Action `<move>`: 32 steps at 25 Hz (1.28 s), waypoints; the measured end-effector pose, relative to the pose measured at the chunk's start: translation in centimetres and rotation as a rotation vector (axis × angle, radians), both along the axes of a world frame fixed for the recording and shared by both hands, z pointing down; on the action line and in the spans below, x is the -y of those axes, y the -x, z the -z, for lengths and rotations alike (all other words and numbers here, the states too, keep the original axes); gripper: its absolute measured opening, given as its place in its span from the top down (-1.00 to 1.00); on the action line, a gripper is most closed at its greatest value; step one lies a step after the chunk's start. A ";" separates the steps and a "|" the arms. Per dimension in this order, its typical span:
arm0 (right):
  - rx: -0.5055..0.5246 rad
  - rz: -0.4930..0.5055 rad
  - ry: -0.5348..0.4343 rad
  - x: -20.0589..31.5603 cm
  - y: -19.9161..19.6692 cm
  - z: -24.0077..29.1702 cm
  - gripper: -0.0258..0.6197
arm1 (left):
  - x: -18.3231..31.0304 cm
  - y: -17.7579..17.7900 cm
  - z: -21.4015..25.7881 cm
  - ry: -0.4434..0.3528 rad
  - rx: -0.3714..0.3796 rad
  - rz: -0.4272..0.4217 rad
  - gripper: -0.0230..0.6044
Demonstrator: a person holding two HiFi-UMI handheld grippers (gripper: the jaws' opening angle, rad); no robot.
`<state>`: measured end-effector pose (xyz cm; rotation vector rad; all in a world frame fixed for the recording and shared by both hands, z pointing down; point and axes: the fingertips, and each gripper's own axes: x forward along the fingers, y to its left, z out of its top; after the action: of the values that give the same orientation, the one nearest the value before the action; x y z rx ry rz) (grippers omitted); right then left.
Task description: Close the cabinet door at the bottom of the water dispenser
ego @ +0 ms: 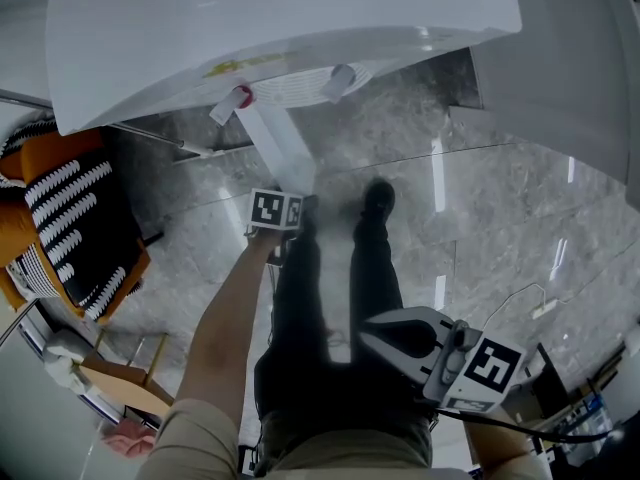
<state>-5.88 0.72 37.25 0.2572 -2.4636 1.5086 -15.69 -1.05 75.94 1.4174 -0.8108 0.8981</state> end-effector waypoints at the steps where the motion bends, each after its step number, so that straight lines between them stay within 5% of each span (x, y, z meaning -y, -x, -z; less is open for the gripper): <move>1: 0.002 -0.003 0.002 0.0 0.0 0.0 0.87 | 0.1 -0.1 0.0 0.000 -0.003 0.006 -0.06; 12: 0.009 -0.012 0.008 0.0 0.3 -0.1 0.87 | 1.4 -2.3 0.3 -0.002 -0.050 0.022 -0.07; 21: 0.007 0.000 0.017 0.1 0.4 -0.4 0.87 | 1.8 -3.5 0.5 -0.010 -0.073 -0.062 -0.07; 26: -0.001 0.000 0.014 0.1 0.2 -0.7 0.87 | 2.4 -3.2 0.0 -0.080 0.016 -0.234 -0.07; 32: 0.017 -0.020 0.020 0.4 0.2 -0.6 0.87 | 3.3 -4.4 0.3 -0.094 -0.008 -0.232 -0.07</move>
<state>-6.07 0.30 37.85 0.2676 -2.4650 1.5486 -11.32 -4.33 75.65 1.6206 -0.6991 1.0409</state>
